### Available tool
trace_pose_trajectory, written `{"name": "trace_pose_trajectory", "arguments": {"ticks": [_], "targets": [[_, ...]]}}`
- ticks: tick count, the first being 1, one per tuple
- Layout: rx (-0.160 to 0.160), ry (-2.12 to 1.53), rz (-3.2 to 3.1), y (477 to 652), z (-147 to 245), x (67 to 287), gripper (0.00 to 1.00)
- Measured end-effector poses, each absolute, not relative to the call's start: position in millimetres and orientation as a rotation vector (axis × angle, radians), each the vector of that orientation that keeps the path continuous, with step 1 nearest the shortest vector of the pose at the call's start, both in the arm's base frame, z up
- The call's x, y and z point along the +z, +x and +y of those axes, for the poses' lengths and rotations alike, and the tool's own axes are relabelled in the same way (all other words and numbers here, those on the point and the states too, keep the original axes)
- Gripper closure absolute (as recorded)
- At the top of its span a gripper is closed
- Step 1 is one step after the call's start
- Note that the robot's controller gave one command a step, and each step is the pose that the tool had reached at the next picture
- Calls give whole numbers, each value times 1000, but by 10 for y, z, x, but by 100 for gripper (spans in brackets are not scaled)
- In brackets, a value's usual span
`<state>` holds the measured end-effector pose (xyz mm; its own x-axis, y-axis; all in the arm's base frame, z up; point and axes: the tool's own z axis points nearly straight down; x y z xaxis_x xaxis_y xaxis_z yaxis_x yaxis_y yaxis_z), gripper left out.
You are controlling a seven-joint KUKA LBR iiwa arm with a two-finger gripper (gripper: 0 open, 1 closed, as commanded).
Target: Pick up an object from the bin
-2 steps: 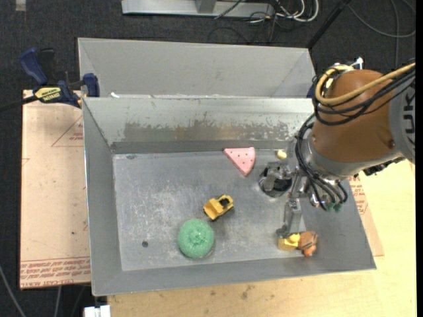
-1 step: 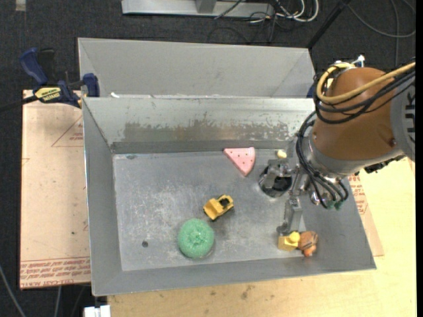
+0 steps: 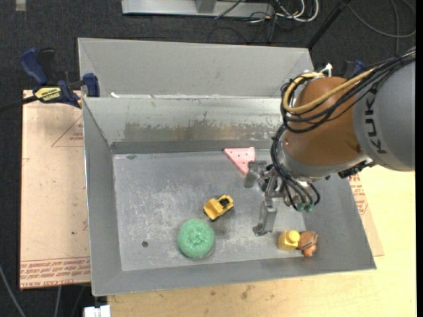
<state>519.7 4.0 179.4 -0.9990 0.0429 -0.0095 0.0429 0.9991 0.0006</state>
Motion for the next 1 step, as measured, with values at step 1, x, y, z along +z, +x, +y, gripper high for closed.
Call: {"name": "trace_pose_trajectory", "arguments": {"ticks": [1], "targets": [[4,159,3136,5068,208,1335,0]]}}
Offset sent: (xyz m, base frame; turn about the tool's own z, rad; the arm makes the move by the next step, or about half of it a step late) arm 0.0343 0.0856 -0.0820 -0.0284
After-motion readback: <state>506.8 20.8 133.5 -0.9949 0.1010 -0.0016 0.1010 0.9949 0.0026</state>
